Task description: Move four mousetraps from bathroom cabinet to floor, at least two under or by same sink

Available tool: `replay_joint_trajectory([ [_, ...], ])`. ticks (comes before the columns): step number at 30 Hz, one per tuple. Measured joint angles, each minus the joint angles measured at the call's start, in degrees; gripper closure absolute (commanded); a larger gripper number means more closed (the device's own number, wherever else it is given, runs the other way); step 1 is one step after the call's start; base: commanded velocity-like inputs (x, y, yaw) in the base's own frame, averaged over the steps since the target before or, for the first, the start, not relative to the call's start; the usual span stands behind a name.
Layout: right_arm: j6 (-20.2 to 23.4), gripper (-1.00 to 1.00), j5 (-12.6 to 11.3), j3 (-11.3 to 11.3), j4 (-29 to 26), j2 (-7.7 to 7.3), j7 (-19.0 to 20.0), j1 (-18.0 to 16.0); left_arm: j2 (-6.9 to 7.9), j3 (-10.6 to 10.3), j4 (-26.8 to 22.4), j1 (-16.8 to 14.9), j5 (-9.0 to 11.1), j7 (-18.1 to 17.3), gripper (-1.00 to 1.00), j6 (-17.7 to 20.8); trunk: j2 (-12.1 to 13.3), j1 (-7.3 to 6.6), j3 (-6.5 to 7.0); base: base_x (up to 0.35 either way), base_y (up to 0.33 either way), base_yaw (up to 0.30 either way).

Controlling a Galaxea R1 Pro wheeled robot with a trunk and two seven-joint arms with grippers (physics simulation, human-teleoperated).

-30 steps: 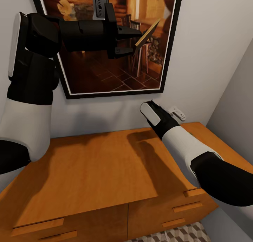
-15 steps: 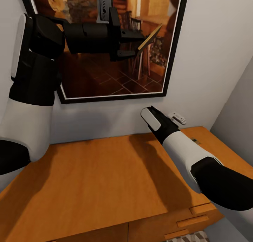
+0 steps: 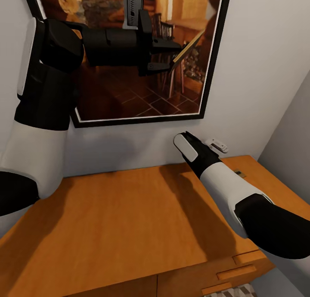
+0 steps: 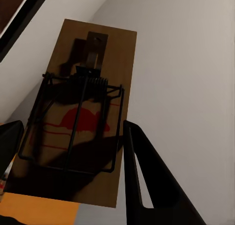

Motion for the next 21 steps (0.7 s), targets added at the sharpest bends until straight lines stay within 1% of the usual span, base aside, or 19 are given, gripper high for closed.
replay_joint_trajectory([
  [9,0.1,-1.00,0.0,0.1,0.1,-0.05,0.0,0.0,-0.09,0.0,0.0,0.0,0.3,-0.4,1.00,0.0,0.0,0.00,0.00,0.000,0.000,0.000],
  [15,0.1,-1.00,0.0,0.1,0.3,-0.04,0.0,0.0,-0.11,0.0,0.0,0.0,0.1,-2.9,1.00,0.0,0.0,0.00,0.00,0.006,-0.009,0.000],
  [18,1.0,-1.00,-0.1,0.0,0.3,-0.02,0.1,0.0,-0.11,-0.1,0.0,0.0,0.0,-3.7,1.00,0.0,0.0,-0.01,0.00,0.069,-0.073,0.000],
  [21,2.1,-1.00,-0.1,0.0,0.2,-0.01,0.7,0.1,-0.11,-0.7,0.0,0.0,0.0,-4.0,1.00,0.0,0.0,-0.01,0.00,0.129,-0.130,0.000],
])
